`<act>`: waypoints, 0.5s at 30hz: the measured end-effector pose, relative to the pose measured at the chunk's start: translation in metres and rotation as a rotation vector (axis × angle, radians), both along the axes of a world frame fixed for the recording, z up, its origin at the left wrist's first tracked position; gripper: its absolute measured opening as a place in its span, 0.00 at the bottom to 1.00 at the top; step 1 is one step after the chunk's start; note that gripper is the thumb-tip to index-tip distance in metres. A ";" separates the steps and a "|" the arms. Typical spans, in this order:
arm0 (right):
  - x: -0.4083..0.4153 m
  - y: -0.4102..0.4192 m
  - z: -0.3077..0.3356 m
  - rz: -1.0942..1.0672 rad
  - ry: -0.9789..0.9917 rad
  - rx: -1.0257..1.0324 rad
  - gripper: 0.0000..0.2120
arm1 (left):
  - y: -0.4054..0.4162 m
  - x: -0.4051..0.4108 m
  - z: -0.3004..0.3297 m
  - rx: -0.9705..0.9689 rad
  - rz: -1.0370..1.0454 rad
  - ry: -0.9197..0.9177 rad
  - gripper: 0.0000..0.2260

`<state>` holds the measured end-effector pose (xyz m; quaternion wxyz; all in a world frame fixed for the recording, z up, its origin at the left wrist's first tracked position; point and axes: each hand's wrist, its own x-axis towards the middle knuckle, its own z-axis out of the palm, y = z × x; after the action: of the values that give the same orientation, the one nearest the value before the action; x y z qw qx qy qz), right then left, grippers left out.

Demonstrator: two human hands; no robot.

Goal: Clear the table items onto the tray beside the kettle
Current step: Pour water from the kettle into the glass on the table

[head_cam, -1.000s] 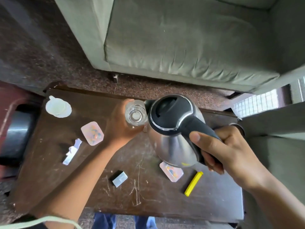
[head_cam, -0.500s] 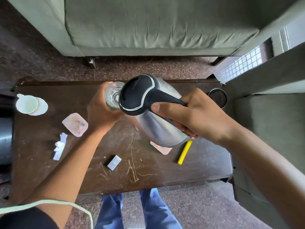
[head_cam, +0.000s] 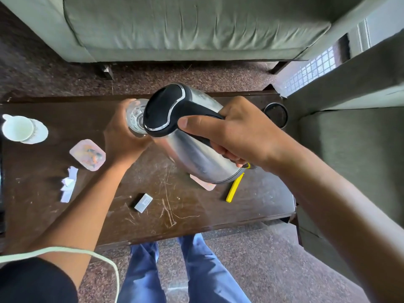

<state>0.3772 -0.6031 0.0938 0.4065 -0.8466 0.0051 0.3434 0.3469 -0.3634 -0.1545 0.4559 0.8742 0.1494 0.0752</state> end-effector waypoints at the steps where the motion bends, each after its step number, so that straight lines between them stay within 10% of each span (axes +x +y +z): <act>1: 0.000 0.000 0.001 0.000 0.000 -0.002 0.31 | 0.000 0.000 -0.001 -0.005 -0.001 0.001 0.31; 15: 0.001 -0.006 0.023 0.027 0.000 -0.038 0.31 | -0.003 0.003 -0.003 0.010 -0.036 -0.023 0.35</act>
<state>0.3782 -0.6094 0.1164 0.3859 -0.8542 0.0001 0.3486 0.3499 -0.3666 -0.1575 0.4544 0.8781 0.1280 0.0777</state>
